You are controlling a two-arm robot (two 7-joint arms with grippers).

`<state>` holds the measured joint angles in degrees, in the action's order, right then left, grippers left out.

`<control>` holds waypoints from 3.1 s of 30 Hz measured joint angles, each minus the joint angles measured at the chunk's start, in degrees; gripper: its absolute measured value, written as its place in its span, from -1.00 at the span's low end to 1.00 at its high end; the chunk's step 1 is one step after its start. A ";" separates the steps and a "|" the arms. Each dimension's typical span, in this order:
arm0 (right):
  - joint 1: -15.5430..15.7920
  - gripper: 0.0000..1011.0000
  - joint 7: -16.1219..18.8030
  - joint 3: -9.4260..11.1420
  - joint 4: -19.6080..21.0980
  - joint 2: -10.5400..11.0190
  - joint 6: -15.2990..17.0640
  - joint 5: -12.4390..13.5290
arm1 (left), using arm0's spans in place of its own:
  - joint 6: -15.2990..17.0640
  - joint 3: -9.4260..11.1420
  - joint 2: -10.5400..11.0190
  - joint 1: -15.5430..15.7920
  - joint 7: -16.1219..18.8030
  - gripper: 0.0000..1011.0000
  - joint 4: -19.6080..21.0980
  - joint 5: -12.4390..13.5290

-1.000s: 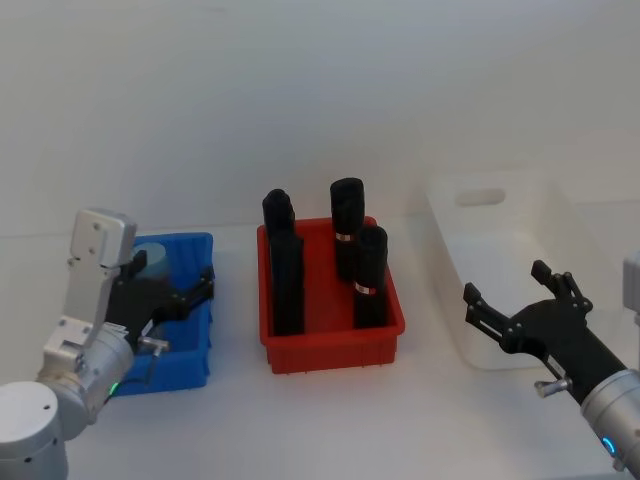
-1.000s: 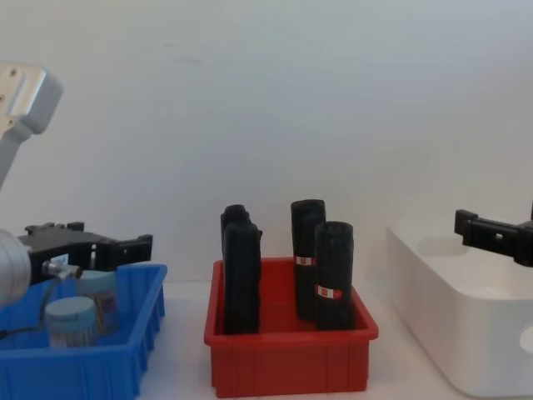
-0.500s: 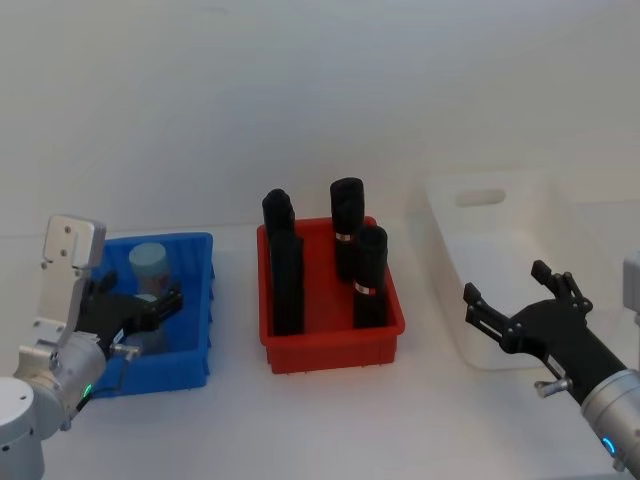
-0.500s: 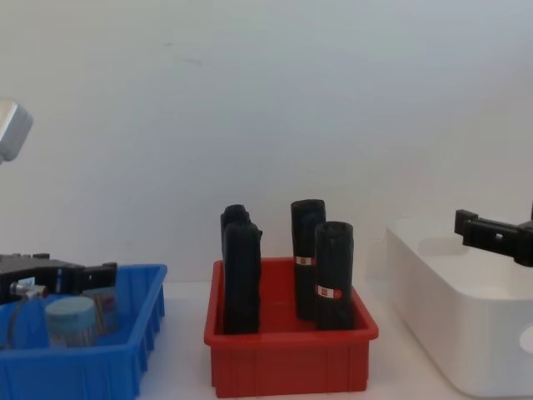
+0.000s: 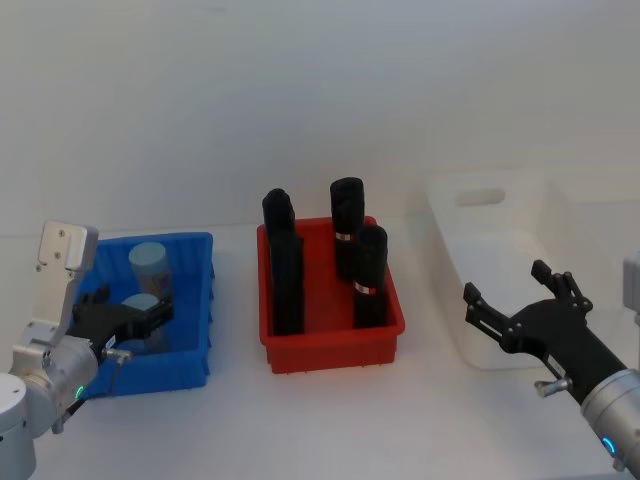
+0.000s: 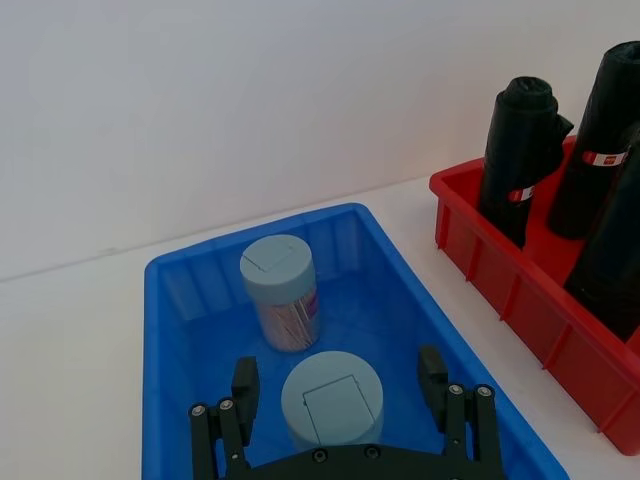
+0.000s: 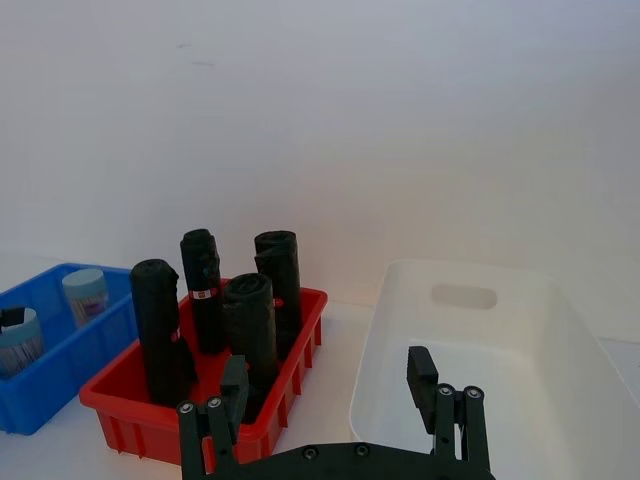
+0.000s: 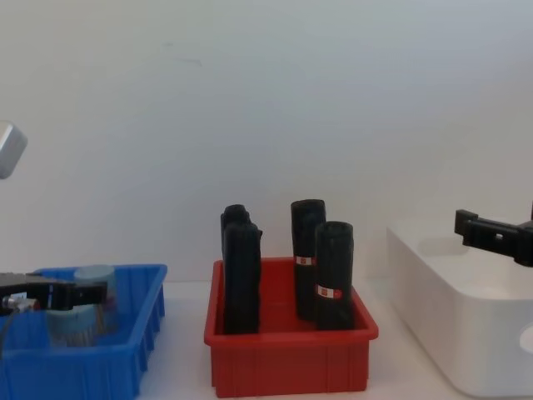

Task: Pick the cotton swabs from the blue box and place them into the white box.

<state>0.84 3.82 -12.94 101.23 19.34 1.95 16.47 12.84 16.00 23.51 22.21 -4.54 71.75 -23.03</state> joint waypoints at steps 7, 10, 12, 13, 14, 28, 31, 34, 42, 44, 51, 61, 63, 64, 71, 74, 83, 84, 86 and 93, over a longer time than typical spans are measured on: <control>0.00 0.98 0.00 0.00 0.00 0.00 0.00 0.00 | 0.23 -0.24 -0.32 0.90 -1.07 0.98 -2.10 -0.37; 0.00 0.98 0.00 0.00 0.00 0.00 0.00 0.00 | 0.29 -0.33 -0.49 1.33 -1.42 0.98 -3.08 -0.45; 0.00 0.98 0.00 0.00 0.00 0.00 0.00 0.00 | 0.33 -0.37 -0.62 1.63 -1.70 0.98 -3.73 -0.48; 0.00 0.98 0.00 0.00 0.00 0.00 0.00 0.00 | 0.35 -0.38 -0.72 1.82 -1.88 0.98 -4.15 -0.49; 0.00 0.98 0.00 0.00 0.00 0.00 0.00 0.00 | 0.36 -0.39 -0.78 1.95 -1.97 0.98 -4.42 -0.49; 0.00 0.98 0.00 0.00 0.00 0.00 0.00 0.00 | 0.44 -0.42 -1.69 3.93 -3.66 0.86 -8.02 -0.19; 0.00 0.98 0.00 0.00 0.00 0.00 0.00 0.00 | 0.41 -0.42 -1.84 4.31 -4.05 0.71 -8.63 -0.08; 0.00 0.98 0.00 0.00 0.00 0.00 0.00 0.00 | 0.34 -0.42 -1.99 4.63 -4.33 0.55 -9.07 -0.03; 0.00 0.98 0.00 0.00 0.00 0.00 0.00 0.00 | 0.31 -0.56 -2.05 4.82 -4.86 0.32 -8.93 0.17; 0.00 0.98 0.00 0.00 0.00 0.00 0.00 0.00 | 0.38 -0.63 -1.94 4.71 -4.98 0.32 -8.27 0.31; 0.00 0.98 0.00 0.00 0.00 0.00 0.00 0.00 | 0.90 -0.88 -1.42 4.00 -5.28 0.32 -5.54 0.82; 0.00 0.98 0.00 0.00 0.00 0.00 0.00 0.00 | 3.02 -1.39 -0.14 3.06 -7.39 0.32 0.85 2.20; 0.00 0.98 0.00 0.00 0.00 0.00 0.00 0.00 | 3.89 -1.51 0.19 2.97 -8.25 0.32 2.60 2.55; 0.00 0.98 0.00 0.00 0.00 0.00 0.00 0.00 | 4.19 -1.53 0.25 2.96 -8.53 0.32 2.94 2.65; 0.00 0.98 0.00 0.00 0.00 0.00 0.00 0.00 | 8.14 -1.88 1.13 3.07 -11.57 0.32 8.18 3.22; 0.00 0.98 0.00 0.00 0.00 0.00 0.00 0.00 | 10.72 -2.02 1.53 3.38 -13.40 0.32 10.60 3.38; 0.00 0.98 0.00 0.00 0.00 0.00 0.00 0.00 | 15.29 -2.15 2.30 4.39 -18.20 0.32 14.95 3.58; 0.00 0.98 0.00 0.00 0.00 0.00 0.00 0.00 | 15.62 -2.15 2.34 4.48 -18.67 0.32 15.22 3.58; 0.00 0.98 0.00 0.00 0.00 0.00 0.00 0.00 | 16.49 -2.11 2.44 4.78 -19.98 0.32 15.93 3.59; 0.00 0.98 0.00 0.00 0.00 0.00 0.00 0.00 | 18.28 -1.65 2.50 5.78 -24.12 0.32 17.43 3.73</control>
<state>0.84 3.83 -12.94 101.23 19.34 1.95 16.46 31.12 14.34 26.01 27.99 -28.66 89.18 -19.30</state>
